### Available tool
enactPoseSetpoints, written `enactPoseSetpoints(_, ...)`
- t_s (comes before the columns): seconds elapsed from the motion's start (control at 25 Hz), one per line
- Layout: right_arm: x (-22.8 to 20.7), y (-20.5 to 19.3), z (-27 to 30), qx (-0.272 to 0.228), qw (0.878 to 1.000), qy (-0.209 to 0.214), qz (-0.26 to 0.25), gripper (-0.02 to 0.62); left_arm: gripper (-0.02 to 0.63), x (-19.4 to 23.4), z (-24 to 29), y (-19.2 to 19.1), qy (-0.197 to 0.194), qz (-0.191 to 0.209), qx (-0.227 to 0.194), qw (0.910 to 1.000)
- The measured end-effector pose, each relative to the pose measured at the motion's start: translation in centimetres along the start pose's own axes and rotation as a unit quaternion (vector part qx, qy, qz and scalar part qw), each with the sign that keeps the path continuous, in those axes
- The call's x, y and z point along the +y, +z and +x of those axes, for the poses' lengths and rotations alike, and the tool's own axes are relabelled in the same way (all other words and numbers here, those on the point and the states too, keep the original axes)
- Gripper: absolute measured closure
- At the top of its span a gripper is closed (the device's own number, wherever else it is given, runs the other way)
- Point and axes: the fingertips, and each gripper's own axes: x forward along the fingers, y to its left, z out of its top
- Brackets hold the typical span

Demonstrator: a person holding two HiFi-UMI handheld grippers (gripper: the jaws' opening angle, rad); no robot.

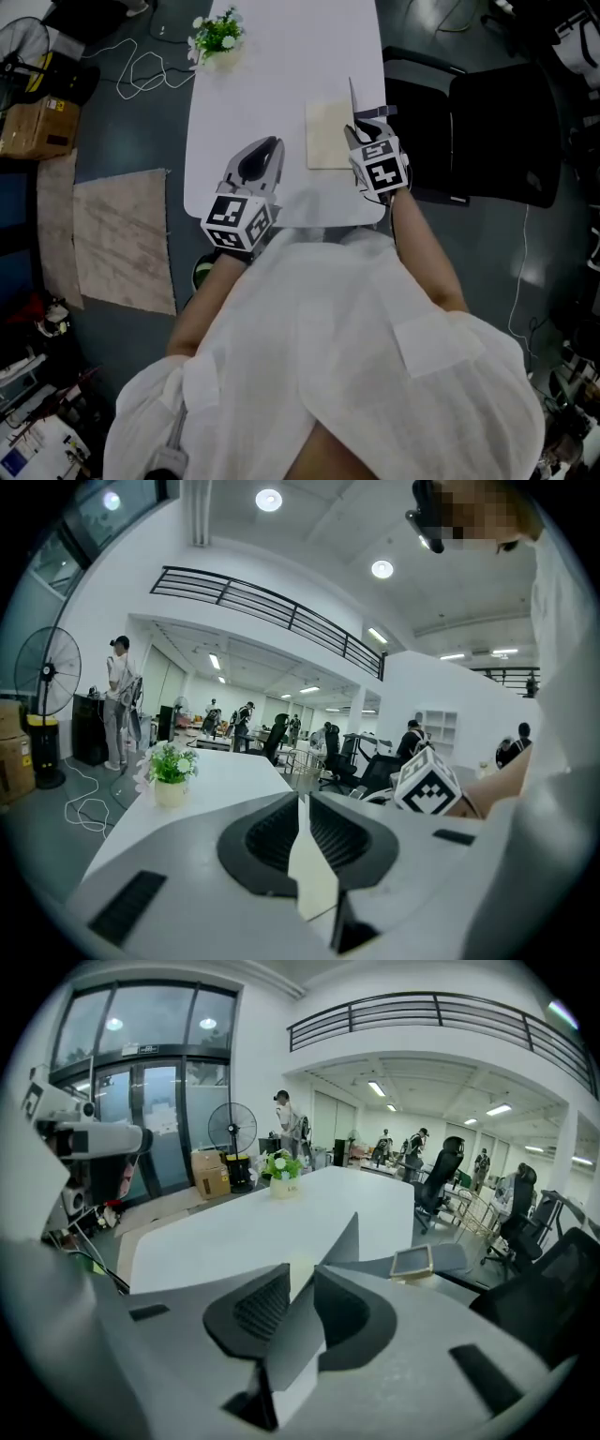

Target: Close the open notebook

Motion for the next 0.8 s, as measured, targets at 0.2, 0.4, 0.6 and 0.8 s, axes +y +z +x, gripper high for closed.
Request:
enactPoseSetpoints(0.2, 2.4, 0.5, 2.0, 0.0, 1.0, 0.025, -0.016, 0.501, 0.572, 0.7, -0.4, -0.3, 0.008, -0.002, 0.001, 1.0)
enactPoseSetpoints(0.4, 4.3, 0.5, 3.9, 0.008, 0.998, 0.05, -0.029, 0.489, 0.572, 1.4, -1.0, -0.5, 0.019, -0.005, 0.003, 0.9998)
enactPoseSetpoints(0.6, 6.5, -0.9, 6.2, 0.034, 0.995, 0.08, -0.039, 0.489, 0.572, 2.5, -1.8, -0.9, 0.034, -0.007, 0.004, 0.9994)
enactPoseSetpoints(0.8, 8.3, -2.3, 7.7, 0.071, 0.991, 0.102, -0.046, 0.489, 0.572, 3.5, -2.7, -1.0, 0.047, -0.011, 0.006, 0.9988)
